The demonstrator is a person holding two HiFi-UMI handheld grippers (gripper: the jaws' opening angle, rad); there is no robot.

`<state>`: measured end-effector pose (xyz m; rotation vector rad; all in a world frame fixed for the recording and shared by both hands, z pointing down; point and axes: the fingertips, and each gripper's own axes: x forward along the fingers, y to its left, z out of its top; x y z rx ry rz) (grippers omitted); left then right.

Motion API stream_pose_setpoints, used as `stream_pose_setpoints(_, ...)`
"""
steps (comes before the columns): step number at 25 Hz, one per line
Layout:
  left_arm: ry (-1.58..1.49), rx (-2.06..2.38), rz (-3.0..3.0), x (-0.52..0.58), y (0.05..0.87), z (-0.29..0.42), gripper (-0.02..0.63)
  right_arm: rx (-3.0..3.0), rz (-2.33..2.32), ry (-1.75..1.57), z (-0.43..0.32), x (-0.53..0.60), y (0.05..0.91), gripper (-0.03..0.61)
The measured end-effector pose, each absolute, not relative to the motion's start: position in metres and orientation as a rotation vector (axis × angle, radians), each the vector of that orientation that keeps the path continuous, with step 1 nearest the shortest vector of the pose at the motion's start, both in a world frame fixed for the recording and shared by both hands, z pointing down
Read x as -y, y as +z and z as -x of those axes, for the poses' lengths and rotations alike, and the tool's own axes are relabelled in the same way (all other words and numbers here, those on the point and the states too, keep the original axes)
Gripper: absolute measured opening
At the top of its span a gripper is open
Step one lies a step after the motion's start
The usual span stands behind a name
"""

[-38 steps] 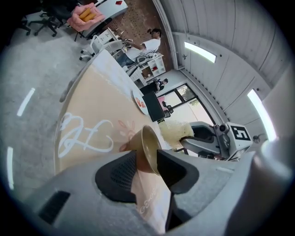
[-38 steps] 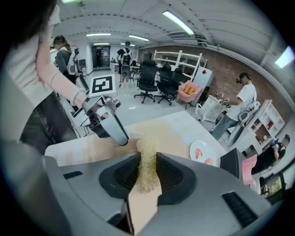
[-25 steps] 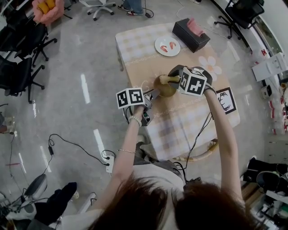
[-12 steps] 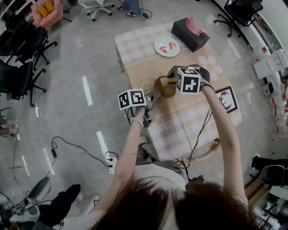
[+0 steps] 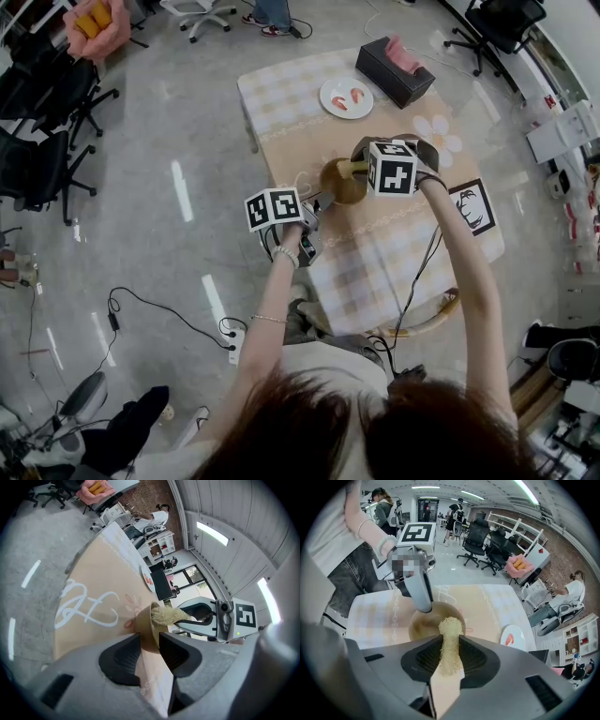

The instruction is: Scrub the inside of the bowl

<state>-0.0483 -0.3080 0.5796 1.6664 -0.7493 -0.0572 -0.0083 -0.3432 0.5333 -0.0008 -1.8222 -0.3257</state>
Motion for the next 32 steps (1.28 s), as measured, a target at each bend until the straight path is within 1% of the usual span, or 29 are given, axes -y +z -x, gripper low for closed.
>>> stream_pose_setpoints(32, -0.105, 0.737, -1.635, 0.308, 0.581, 0.047, 0.129, 1.750, 0.049, -0.285, -0.006, 0.309, 0.532, 0.098)
